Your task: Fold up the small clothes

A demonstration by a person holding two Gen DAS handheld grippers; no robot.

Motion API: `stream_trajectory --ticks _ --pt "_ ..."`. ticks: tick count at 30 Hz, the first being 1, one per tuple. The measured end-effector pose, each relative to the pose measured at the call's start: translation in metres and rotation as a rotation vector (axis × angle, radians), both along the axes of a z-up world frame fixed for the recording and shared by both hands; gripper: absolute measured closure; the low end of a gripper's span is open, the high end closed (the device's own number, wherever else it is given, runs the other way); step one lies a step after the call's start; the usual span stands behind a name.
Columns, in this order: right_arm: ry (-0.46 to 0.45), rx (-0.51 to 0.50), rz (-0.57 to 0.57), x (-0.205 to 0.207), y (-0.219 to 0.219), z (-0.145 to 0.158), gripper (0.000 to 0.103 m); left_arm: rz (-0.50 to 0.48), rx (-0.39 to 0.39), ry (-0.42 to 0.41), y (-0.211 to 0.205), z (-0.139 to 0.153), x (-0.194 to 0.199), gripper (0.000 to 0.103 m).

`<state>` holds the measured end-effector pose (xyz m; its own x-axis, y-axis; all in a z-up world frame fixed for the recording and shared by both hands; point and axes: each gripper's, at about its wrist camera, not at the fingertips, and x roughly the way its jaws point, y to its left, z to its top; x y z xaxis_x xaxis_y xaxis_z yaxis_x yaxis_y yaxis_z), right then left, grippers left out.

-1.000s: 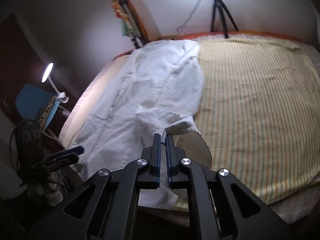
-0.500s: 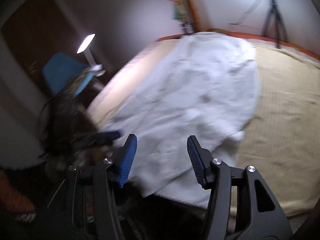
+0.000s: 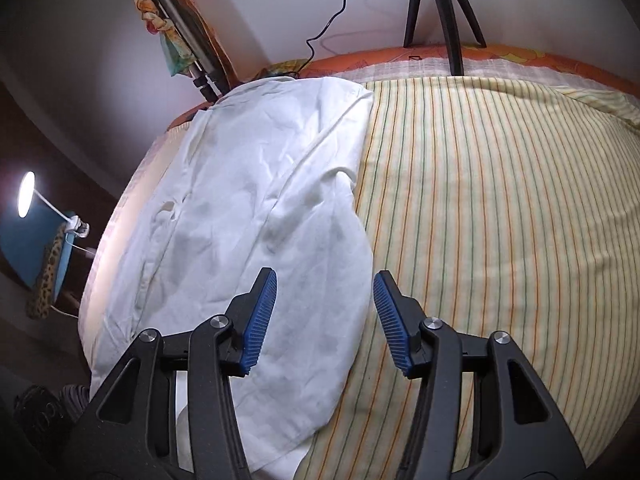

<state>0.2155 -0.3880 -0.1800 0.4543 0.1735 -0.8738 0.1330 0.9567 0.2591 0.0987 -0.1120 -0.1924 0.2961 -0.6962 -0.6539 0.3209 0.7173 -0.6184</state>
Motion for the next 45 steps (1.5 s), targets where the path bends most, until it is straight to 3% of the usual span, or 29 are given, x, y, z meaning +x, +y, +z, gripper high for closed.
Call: stream_trajectory --ticks 1,2,6,10,13,15,16,17,19,21,23,24,27,32,34,36,40,43,44,45 --pt "0.016 0.002 0.011 0.006 0.001 -0.006 0.095 -0.003 0.008 0.003 -0.002 -0.002 0.002 0.054" --pt "0.033 -0.008 0.016 0.010 0.002 -0.009 0.099 -0.010 0.009 0.006 -0.003 -0.004 0.004 0.065" --pt "0.028 -0.085 0.043 0.019 0.002 -0.002 0.101 -0.006 -0.028 0.029 -0.002 -0.010 0.012 0.090" --pt "-0.017 -0.161 0.020 0.037 -0.009 0.017 0.102 0.028 -0.201 0.122 0.006 -0.015 0.020 0.093" --pt "-0.016 -0.041 0.022 0.044 -0.019 0.021 0.101 0.072 -0.147 0.063 0.009 -0.005 0.018 0.086" --pt "0.005 0.016 0.043 0.042 -0.016 0.019 0.088 0.070 -0.123 0.014 0.012 0.004 0.012 0.075" --pt "0.023 0.015 0.060 0.041 -0.013 0.016 0.057 0.061 -0.112 0.001 0.012 0.007 0.011 0.071" --pt "0.033 0.001 0.067 0.035 -0.010 0.013 0.037 0.056 -0.089 -0.008 0.010 0.009 0.011 0.063" --pt "0.037 -0.033 0.085 0.028 -0.003 0.006 0.035 0.045 -0.038 -0.024 0.002 0.009 0.015 0.057" --pt "0.063 -0.036 0.093 0.025 0.002 -0.007 0.043 0.039 -0.010 -0.020 -0.002 0.005 0.016 0.057" --pt "0.099 -0.049 0.106 0.024 0.006 -0.020 0.093 0.026 0.004 -0.001 -0.007 -0.002 0.018 0.064" --pt "0.115 -0.074 0.107 0.023 0.008 -0.024 0.093 0.011 0.002 0.010 -0.010 -0.006 0.018 0.076" --pt "0.103 -0.131 0.140 0.024 0.014 -0.019 0.098 0.009 -0.029 0.026 -0.009 -0.013 0.018 0.092" --pt "0.033 -0.233 0.173 0.038 0.015 0.013 0.101 0.051 -0.303 0.147 0.006 -0.018 0.025 0.097" --pt "0.050 -0.256 0.166 0.046 0.011 0.009 0.100 0.072 -0.239 0.126 0.002 -0.018 0.026 0.099" --pt "0.100 -0.276 0.160 0.050 0.009 -0.003 0.098 0.077 -0.136 0.092 -0.003 -0.017 0.025 0.091" --pt "0.087 -0.284 0.118 0.028 0.010 0.005 0.059 0.056 -0.071 0.029 -0.001 -0.004 0.015 0.073" --pt "0.009 -0.223 0.098 -0.006 0.016 0.031 0.057 0.032 -0.061 0.001 -0.002 0.002 0.013 0.048" --pt "-0.005 -0.175 0.096 -0.019 0.019 0.037 0.057 0.021 -0.051 -0.008 -0.004 0.002 0.013 0.048" --pt "-0.015 -0.127 0.095 -0.034 0.022 0.042 0.057 0.008 -0.042 -0.013 -0.007 0.002 0.012 0.058"
